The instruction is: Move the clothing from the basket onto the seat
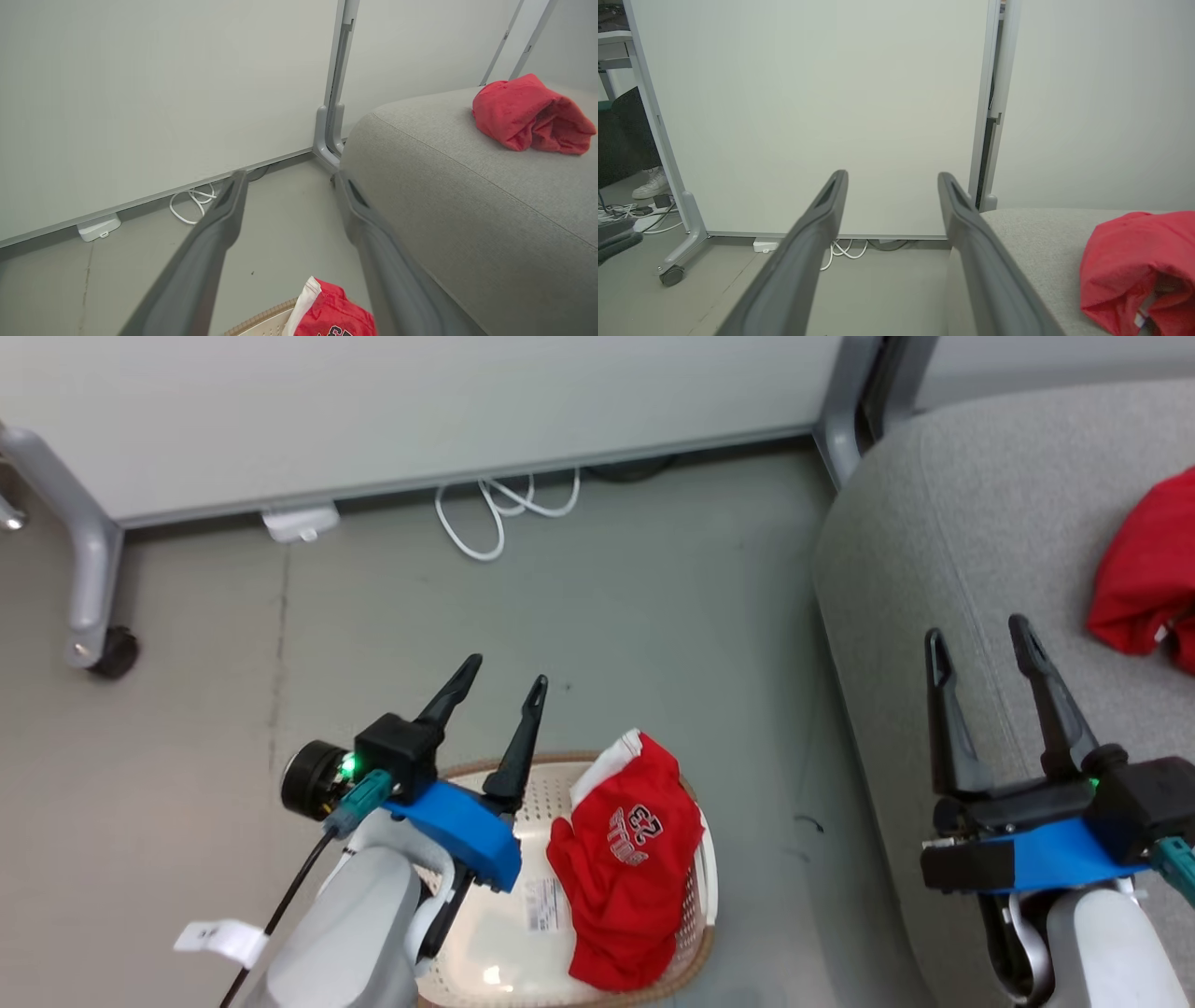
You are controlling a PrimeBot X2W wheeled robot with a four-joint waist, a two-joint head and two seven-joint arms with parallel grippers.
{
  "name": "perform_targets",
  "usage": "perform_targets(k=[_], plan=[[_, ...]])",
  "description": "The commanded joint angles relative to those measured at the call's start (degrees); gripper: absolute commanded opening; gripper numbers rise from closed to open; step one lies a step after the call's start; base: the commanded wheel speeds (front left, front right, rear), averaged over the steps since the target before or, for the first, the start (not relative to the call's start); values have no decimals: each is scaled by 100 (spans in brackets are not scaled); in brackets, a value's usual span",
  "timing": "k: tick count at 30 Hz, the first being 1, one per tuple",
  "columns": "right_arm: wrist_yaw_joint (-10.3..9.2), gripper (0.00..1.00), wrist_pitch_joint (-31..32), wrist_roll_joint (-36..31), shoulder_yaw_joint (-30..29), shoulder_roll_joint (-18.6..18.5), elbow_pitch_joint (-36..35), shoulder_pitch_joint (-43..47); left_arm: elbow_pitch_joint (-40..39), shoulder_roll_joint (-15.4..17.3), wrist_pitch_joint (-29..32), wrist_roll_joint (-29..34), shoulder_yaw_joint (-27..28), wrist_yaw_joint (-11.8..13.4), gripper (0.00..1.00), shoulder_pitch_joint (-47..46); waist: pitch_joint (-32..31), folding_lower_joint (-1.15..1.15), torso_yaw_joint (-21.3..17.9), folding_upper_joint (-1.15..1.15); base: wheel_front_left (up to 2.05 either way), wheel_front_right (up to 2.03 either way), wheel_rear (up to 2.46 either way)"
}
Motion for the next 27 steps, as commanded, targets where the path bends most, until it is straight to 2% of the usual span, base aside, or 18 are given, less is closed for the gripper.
perform_targets(k=[1,13,27], plan=[[3,100,-19,-31,9,3,-39,-122,88,47,-15,-39,-85,-10,100,-148,347,-1,-192,0,0,0,0],[3,100,-18,-134,87,4,-335,-724,1288,154,-15,-535,-1220,-10,100,-1250,1682,-1,-511,0,0,0,0],[3,100,-18,-290,116,3,-630,-1093,2625,1,8,-1472,-2620,-10,100,-2069,2806,-1,-581,0,0,0,0]])
